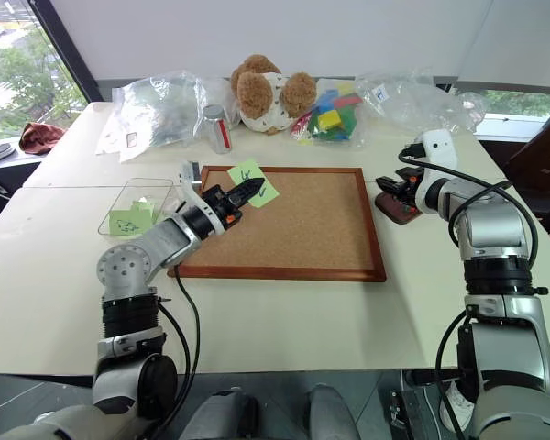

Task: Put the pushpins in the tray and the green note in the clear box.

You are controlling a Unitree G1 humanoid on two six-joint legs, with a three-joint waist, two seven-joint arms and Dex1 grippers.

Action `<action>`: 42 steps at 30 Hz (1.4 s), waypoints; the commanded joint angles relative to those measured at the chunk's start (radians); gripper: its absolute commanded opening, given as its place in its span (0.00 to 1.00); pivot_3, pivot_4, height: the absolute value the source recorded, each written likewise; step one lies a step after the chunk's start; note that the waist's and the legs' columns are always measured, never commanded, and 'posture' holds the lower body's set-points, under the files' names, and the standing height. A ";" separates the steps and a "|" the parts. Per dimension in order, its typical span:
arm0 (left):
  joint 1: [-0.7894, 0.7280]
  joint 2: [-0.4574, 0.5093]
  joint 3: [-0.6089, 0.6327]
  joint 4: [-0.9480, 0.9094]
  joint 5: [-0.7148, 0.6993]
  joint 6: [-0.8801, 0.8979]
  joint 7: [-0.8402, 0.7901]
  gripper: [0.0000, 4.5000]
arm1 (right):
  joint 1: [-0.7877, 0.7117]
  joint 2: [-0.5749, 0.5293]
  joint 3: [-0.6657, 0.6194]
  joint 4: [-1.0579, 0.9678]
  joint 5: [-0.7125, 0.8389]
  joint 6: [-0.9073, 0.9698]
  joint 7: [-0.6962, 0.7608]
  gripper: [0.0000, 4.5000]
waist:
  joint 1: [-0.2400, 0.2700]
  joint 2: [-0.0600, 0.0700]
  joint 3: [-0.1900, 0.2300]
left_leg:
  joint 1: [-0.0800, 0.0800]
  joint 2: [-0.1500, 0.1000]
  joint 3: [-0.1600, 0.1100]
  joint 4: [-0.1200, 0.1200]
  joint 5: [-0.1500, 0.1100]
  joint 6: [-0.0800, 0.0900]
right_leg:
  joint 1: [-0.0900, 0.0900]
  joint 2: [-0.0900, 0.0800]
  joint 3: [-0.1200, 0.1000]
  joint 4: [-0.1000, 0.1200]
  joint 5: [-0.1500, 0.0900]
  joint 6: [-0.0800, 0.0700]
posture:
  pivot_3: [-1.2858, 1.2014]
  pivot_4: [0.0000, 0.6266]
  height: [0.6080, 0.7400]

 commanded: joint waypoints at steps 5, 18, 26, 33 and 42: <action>-0.045 0.080 0.058 -0.195 0.021 -0.129 0.206 0.00 | 0.090 -0.049 -0.015 -0.487 0.287 0.099 0.238 0.55 | 0.002 0.000 0.000 | 0.000 0.000 0.000 0.000 0.000 0.000 | 0.000 0.000 0.000 0.000 0.000 0.000 | 0.52 0.24 1.00; 0.018 0.560 -0.038 -0.121 0.464 -0.080 0.257 0.00 | 0.100 -0.034 0.103 -0.556 0.318 0.070 0.256 0.55 | 0.005 -0.002 0.001 | 0.000 0.000 -0.001 -0.001 0.000 0.000 | -0.001 0.000 0.000 0.000 0.000 0.000 | 0.52 0.24 1.00; -0.009 0.555 -0.041 0.092 0.478 0.031 0.114 0.00 | 0.130 -0.038 0.106 -0.581 0.316 0.067 0.220 0.55 | 0.024 -0.003 0.002 | -0.001 0.000 -0.001 0.000 0.000 0.000 | -0.001 -0.001 0.000 -0.001 0.000 0.000 | 0.52 0.24 1.00; -0.046 0.567 -0.039 0.157 0.508 0.078 0.024 0.41 | 0.159 -0.049 0.095 -0.599 0.315 0.065 0.190 0.56 | 0.022 -0.003 0.002 | -0.003 0.000 -0.001 0.000 0.000 0.000 | -0.004 -0.001 0.000 0.000 0.000 0.000 | 0.52 0.24 1.00; -0.082 0.605 0.004 0.044 0.487 0.193 -0.042 0.99 | 0.172 -0.059 0.092 -0.588 0.312 0.051 0.185 0.56 | 0.021 -0.003 0.002 | -0.003 0.000 -0.001 0.000 0.000 0.000 | -0.004 -0.001 0.000 0.000 0.000 0.000 | 0.52 0.24 1.00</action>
